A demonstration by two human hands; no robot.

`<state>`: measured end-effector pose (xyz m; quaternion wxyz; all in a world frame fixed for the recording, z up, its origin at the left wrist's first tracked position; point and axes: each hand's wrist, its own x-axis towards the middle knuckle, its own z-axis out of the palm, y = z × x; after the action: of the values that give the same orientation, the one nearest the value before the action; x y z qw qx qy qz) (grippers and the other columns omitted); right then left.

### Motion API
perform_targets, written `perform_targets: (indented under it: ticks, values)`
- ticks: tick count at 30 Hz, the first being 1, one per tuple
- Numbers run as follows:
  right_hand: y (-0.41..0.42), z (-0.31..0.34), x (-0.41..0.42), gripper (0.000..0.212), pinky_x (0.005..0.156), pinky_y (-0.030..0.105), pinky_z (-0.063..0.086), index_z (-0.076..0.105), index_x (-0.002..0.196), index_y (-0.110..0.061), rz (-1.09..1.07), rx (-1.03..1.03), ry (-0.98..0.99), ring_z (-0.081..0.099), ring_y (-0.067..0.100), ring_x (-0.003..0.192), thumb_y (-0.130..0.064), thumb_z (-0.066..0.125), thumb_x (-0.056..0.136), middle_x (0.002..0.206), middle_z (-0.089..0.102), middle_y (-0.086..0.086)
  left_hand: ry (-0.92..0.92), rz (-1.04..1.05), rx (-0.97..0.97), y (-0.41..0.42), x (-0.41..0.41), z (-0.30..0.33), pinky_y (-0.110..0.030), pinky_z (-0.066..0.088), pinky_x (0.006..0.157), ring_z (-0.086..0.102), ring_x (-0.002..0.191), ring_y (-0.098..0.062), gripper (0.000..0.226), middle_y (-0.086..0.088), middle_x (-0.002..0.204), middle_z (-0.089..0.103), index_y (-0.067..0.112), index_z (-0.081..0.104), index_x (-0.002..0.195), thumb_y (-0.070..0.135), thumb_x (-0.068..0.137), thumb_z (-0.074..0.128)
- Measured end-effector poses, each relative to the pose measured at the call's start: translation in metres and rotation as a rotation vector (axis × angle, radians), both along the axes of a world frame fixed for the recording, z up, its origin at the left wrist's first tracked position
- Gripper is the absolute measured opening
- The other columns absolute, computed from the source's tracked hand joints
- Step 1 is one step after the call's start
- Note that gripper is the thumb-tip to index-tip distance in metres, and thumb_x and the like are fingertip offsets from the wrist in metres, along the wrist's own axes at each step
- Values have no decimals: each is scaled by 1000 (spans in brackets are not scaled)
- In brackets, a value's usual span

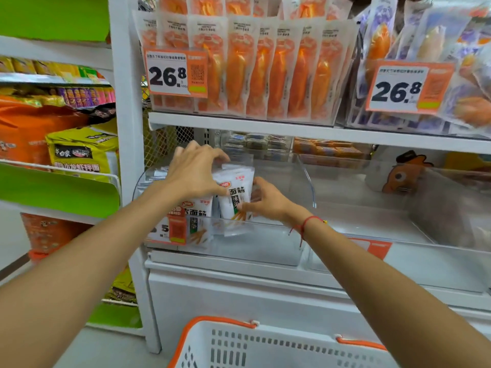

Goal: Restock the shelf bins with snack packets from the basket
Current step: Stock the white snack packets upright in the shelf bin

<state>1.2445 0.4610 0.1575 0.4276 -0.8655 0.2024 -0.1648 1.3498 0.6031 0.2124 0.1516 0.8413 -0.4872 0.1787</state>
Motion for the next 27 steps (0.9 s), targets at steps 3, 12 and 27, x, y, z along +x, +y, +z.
perform_targets:
  ticks: [3,12,27]
  values:
    - [-9,-15,20,51,91,40,52,52,125,-8,25,-20,122,61,26,107,-5,72,78,117,64,12,26,-32,134,-7,7,0,-39,30,97,39,124,-22,75,5,130,54,34,43,135,49,69,77]
    - [-3,-17,44,45,90,39,54,55,122,-6,-40,-118,396,61,27,105,-22,70,82,120,59,13,-194,108,394,-31,4,-6,-38,34,98,40,125,-24,66,-2,132,50,30,44,134,37,76,73]
    - [6,-19,53,44,88,42,55,60,114,-3,-30,-110,495,66,26,99,-20,73,75,107,67,14,-475,96,298,-28,9,-16,-34,38,88,59,101,-23,40,0,102,67,21,67,107,50,81,65]
